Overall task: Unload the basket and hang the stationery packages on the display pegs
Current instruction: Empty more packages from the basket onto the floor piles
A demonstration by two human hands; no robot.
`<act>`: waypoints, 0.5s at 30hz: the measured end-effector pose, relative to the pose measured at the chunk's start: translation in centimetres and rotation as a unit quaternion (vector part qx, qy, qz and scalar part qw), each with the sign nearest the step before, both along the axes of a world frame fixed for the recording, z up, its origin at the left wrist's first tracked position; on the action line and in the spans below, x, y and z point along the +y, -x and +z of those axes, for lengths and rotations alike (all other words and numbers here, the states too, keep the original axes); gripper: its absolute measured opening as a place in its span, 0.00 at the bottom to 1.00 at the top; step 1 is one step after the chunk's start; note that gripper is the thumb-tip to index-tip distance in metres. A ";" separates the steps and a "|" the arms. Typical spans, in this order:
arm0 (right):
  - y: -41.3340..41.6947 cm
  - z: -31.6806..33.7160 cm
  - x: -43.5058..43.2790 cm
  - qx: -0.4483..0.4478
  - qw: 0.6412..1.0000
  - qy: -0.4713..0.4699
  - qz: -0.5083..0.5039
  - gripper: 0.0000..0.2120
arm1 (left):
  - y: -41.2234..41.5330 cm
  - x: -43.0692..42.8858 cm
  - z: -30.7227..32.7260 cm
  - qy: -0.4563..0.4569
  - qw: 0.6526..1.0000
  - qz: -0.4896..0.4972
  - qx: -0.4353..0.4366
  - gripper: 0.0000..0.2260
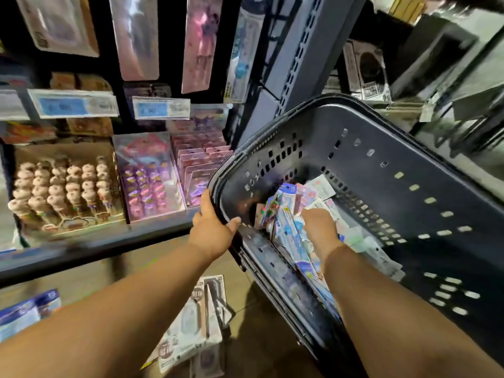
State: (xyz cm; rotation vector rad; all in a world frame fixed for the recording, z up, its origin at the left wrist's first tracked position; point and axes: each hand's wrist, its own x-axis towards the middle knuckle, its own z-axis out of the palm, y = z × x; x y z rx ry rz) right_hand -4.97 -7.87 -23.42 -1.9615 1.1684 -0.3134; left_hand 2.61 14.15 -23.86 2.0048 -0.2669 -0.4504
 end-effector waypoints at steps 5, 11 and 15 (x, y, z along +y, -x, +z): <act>-2.2 -1.7 -0.1 0.021 0.996 -0.089 0.018 0.34 | -0.7 0.0 -1.7 0.094 0.995 -0.020 0.026 0.42; -6.6 -3.8 0.8 0.127 0.990 -0.014 0.060 0.60 | -1.2 0.0 -3.3 0.138 0.989 -0.042 0.045 0.45; -8.4 -5.8 1.1 0.166 0.984 0.054 0.029 0.63 | -1.2 -0.3 -3.8 0.163 0.985 -0.042 0.035 0.44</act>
